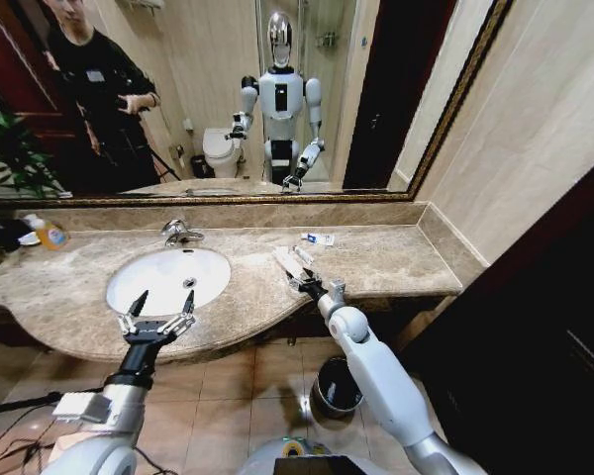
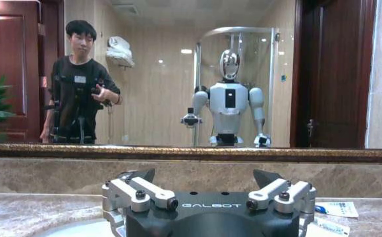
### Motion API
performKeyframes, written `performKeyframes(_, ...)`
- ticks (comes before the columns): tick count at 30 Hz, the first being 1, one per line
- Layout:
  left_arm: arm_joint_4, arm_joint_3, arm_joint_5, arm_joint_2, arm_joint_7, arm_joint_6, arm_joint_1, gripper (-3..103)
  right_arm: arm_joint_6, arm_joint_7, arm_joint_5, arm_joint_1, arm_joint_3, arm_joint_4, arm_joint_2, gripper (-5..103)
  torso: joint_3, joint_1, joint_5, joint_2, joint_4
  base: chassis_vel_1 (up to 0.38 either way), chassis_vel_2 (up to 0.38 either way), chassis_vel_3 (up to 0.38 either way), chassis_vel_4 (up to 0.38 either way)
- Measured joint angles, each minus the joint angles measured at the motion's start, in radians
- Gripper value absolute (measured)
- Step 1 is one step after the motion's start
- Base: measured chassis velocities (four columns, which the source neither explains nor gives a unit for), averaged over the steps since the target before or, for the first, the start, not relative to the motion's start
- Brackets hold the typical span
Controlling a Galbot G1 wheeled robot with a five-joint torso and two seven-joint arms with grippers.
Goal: Pick up the trash from the sink and place it in the trash bin.
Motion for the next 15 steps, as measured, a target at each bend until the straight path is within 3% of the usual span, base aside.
performKeyframes(2, 0.000, 0.000, 0.000, 0.000, 0.000, 0.000, 0.000, 100, -0.001, 0.000, -0.001, 0.001, 0.000, 0.000, 0.000, 57, 0.000, 0.000, 0.0000, 0.000, 0.0000, 0.000, 0.000, 0.000, 0.000)
performKeyframes(4, 0.000, 0.000, 0.000, 0.000, 0.000, 0.000, 0.000, 100, -0.001, 0.000, -0.002, 0.001, 0.000, 0.000, 0.001, 46, 0.000, 0.000, 0.0000, 0.000, 0.0000, 0.000, 0.000, 0.000, 0.000)
performKeyframes(8, 0.000, 0.000, 0.000, 0.000, 0.000, 0.000, 0.000, 100, -0.001, -0.001, -0.005, 0.001, 0.000, 0.000, 0.003, 36, 0.000, 0.000, 0.0000, 0.000, 0.0000, 0.000, 0.000, 0.000, 0.000)
performKeyframes(11, 0.000, 0.000, 0.000, 0.000, 0.000, 0.000, 0.000, 100, -0.001, -0.002, -0.012, -0.002, 0.000, -0.002, 0.008, 19, 0.000, 0.000, 0.0000, 0.000, 0.0000, 0.000, 0.000, 0.000, 0.000)
performKeyframes(15, 0.000, 0.000, 0.000, 0.000, 0.000, 0.000, 0.000, 100, 0.001, -0.003, -0.019, -0.003, 0.000, -0.004, 0.012, 8, 0.000, 0.000, 0.0000, 0.000, 0.0000, 0.000, 0.000, 0.000, 0.000)
